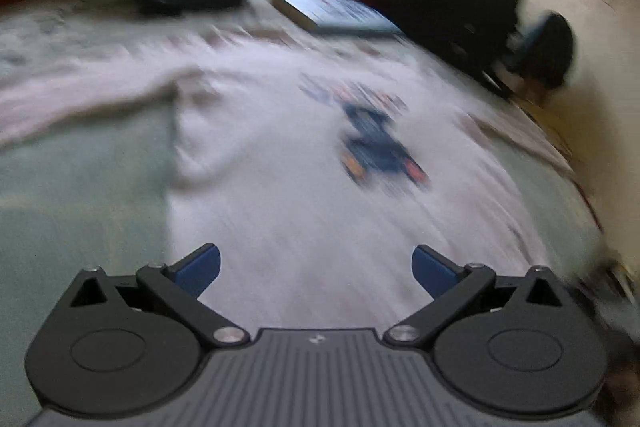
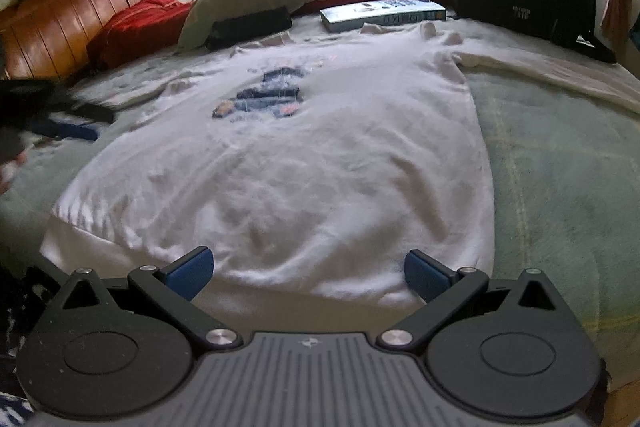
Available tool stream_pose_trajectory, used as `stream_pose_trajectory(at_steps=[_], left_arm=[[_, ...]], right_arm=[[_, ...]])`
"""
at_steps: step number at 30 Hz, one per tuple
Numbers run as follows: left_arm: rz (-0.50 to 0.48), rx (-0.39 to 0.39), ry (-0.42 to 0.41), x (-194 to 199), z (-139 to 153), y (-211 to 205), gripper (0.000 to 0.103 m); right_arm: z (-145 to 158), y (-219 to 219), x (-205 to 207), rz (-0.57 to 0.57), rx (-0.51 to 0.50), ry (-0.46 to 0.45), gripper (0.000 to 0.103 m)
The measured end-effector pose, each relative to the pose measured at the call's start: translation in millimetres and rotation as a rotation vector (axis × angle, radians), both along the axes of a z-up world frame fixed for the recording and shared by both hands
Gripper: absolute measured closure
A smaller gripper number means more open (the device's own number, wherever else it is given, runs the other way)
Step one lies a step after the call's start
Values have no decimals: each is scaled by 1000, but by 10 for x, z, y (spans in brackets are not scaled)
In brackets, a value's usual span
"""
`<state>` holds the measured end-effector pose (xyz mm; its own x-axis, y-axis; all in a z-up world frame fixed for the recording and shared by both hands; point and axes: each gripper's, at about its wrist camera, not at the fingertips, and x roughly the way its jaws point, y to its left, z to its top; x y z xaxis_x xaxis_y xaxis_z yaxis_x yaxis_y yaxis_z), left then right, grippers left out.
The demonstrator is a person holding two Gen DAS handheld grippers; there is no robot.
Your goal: Fold clothes
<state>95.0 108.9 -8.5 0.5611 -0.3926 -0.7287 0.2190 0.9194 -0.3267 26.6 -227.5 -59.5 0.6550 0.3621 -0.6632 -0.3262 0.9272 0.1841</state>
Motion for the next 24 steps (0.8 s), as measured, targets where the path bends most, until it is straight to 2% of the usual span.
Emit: stream_pose_trajectory(at_steps=[3,7,9,11,14,17,20,22,24], left_arm=[[6,9,61,-271,-213,-71,1],[40,80,17,-508,-215,-132,1],[52,111,-11,-539,-80,-185,1],[29,155,-87,-556,48,-292,1],[1,211,-154,-514,81,-498,1],[5,266,-132,-436,-82,-707,1],[36,289,-62,-423,-353,-790,1],[33,312,-111,-519,-348,-821,1],[15,301,-115,-527,-266,-810,1]], right_arm=[[-19,3,-2,1,-4,-7,0],[-26,-41,-1,-2,8,-4,0],[-11,-52,2,-7,18,-3,0],[22,-63,2,-14,32,-8,0],[72,-63,1,-18,30,-28,0],[32,-82,23,-34,19,0,0],[-3,-120,-4,-36,12,8,0],[19,-148,-20,-34,18,3,0],[70,-170,-10,-35,32,-12,0]])
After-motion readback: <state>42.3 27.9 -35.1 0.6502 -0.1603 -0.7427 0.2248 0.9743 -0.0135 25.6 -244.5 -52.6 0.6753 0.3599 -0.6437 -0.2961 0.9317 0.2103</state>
